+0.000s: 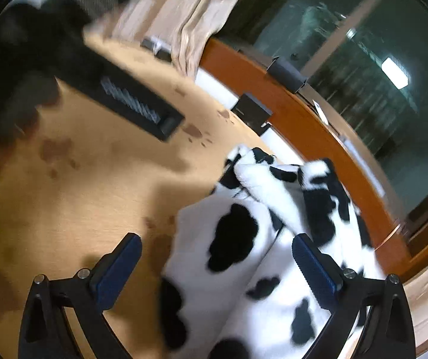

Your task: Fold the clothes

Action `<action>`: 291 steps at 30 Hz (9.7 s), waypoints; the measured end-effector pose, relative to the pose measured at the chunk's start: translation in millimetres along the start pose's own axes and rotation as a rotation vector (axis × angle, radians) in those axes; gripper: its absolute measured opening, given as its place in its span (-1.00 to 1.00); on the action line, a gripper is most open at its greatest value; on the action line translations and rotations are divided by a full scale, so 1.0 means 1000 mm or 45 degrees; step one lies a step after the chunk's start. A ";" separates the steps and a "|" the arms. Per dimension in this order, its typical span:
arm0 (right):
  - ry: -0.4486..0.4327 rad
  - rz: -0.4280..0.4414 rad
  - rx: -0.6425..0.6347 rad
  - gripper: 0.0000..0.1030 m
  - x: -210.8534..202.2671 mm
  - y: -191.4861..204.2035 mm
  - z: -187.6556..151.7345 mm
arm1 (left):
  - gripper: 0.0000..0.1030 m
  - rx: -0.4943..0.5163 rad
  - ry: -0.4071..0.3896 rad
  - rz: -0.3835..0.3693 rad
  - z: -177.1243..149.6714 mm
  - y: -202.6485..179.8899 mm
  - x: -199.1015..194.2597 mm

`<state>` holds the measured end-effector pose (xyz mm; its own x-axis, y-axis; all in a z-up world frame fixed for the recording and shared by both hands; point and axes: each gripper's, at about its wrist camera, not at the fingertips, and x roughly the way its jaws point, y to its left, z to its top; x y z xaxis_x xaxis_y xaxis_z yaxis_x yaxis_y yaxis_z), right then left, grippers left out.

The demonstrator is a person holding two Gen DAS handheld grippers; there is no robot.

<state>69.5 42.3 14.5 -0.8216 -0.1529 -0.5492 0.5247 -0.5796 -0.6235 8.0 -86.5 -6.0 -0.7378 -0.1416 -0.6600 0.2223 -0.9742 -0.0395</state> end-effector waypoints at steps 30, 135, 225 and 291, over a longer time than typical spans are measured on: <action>-0.255 -0.597 0.806 -0.75 -0.052 -0.266 -0.057 | 1.00 0.266 0.087 -0.458 0.034 -0.090 0.024; 0.221 0.051 1.296 0.56 0.089 -0.217 -0.117 | 0.57 -0.116 0.392 -0.131 0.106 0.176 0.148; -0.028 0.023 1.353 0.56 0.081 -0.193 -0.109 | -0.67 -0.287 0.738 -0.821 0.178 -0.040 0.244; -0.030 -0.002 1.352 0.56 0.081 -0.194 -0.110 | 0.36 0.532 0.190 0.043 0.175 0.027 0.184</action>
<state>-74.1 230.1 29.8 -0.8323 -0.1602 -0.5307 0.0693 -0.9799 0.1872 -233.9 -169.8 2.8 -0.6273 -0.1779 -0.7582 -0.0545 -0.9611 0.2706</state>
